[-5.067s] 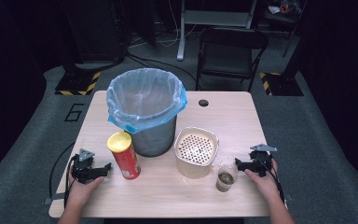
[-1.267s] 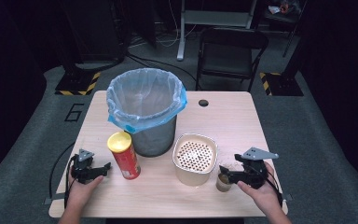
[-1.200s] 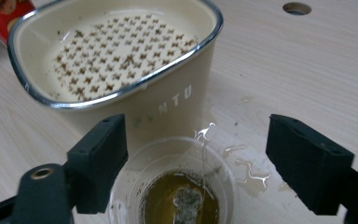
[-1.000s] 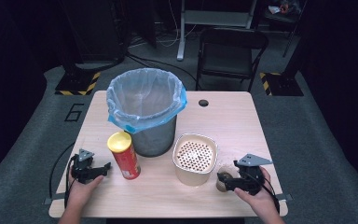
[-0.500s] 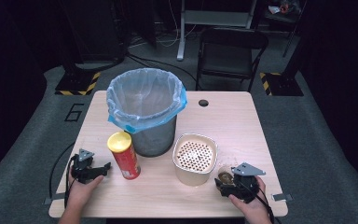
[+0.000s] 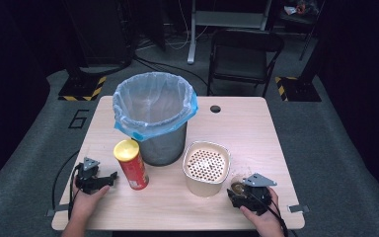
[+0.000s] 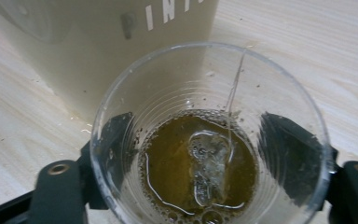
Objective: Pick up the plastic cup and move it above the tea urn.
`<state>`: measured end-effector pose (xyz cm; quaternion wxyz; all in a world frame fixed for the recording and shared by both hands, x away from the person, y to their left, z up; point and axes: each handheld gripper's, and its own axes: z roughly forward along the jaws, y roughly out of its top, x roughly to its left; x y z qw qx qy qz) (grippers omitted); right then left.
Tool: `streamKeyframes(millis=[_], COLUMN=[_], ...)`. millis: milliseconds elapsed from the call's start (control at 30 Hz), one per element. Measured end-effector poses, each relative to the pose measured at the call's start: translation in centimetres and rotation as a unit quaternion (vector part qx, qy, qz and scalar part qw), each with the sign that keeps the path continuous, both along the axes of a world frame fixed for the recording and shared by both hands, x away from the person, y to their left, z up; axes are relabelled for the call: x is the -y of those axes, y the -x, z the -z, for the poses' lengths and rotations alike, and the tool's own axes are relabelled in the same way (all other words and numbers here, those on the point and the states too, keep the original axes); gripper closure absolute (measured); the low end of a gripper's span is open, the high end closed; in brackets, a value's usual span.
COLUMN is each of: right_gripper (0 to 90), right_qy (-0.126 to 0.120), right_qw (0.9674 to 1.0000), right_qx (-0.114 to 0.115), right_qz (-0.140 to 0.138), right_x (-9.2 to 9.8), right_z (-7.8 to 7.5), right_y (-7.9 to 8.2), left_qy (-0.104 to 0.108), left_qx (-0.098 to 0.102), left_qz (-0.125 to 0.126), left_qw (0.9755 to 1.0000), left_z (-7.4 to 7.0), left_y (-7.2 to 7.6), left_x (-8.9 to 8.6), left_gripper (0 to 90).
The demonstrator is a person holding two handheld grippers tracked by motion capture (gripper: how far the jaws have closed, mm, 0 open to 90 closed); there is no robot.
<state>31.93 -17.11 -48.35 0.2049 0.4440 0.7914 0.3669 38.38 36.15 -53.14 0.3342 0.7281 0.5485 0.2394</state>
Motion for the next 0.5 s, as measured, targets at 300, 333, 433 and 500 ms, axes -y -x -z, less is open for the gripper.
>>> streamKeyframes(millis=[300,333,433,500], right_gripper=[28.2,29.0,30.6,31.3], right_qy=[0.008,0.006,0.007,0.007], right_qw=[0.9999,0.9999,0.9999,0.9998], right_qx=[0.014,0.013,0.013,0.014], right_qz=[0.006,0.005,-0.008,-0.011], right_x=[0.5,0.6,0.9,0.9], right_z=[-0.2,-0.2,-0.3,-0.3], right_y=[0.1,0.1,0.0,0.0], left_qy=[0.000,0.000,0.000,0.000], left_qx=[0.000,0.000,0.000,0.000], left_qz=[0.000,0.000,0.000,0.000], left_qw=[1.0000,1.0000,1.0000,1.0000], left_z=[0.0,0.0,0.0,0.0], left_y=[0.0,0.0,0.0,0.0], left_x=[0.0,0.0,0.0,0.0], left_gripper=[14.1,14.1,14.1,14.1])
